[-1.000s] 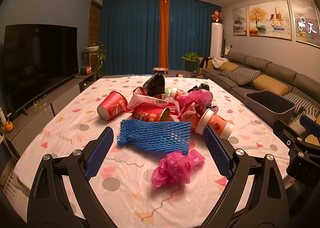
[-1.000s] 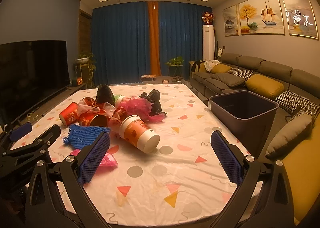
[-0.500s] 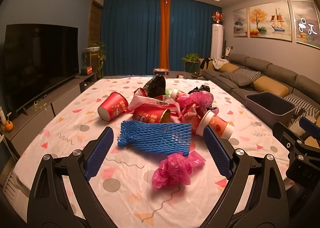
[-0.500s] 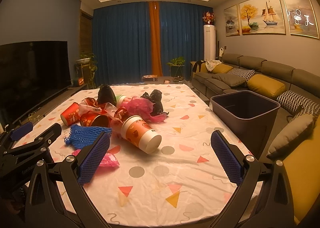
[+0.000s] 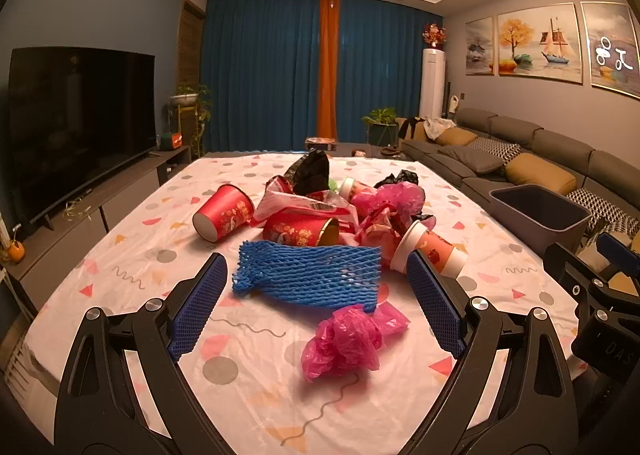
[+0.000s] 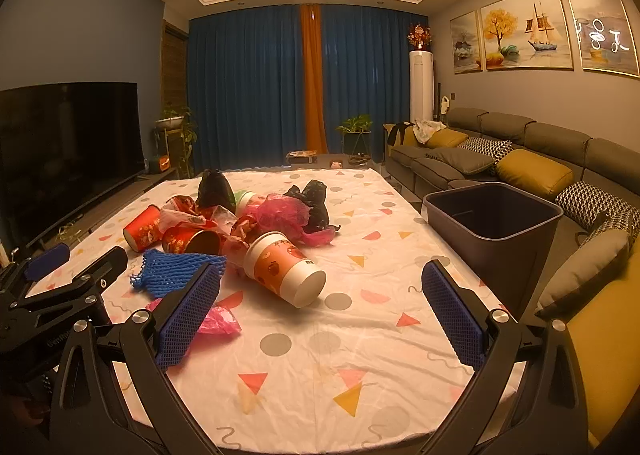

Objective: Collect trash

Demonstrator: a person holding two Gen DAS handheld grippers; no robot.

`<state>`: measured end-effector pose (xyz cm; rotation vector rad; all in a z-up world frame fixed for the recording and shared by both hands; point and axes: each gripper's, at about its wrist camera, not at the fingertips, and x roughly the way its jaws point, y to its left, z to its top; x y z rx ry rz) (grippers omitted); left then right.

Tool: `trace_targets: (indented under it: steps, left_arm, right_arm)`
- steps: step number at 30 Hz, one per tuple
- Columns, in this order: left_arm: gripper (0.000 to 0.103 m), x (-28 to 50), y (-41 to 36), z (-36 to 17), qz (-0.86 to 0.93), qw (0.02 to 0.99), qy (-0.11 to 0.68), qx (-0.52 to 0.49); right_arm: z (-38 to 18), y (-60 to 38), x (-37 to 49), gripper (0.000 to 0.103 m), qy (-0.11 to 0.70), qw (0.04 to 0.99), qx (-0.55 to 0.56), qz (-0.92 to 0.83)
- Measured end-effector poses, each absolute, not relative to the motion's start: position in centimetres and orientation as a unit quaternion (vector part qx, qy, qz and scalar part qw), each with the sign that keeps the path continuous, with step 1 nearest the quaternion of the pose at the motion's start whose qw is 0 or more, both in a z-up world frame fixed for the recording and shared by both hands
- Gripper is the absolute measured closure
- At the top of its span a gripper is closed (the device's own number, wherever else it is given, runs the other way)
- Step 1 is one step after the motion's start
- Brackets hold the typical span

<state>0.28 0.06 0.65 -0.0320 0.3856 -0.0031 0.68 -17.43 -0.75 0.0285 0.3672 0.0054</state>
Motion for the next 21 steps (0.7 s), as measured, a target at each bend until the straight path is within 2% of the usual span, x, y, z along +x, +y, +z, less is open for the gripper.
trace_targets:
  steps: [21]
  left_arm:
    - [0.014, 0.48, -0.08, 0.31, -0.003, 0.981, 0.191, -0.017]
  right_arm:
    - [-0.96, -17.19, 1.54, 0.005, 0.182, 0.983, 0.022, 0.015]
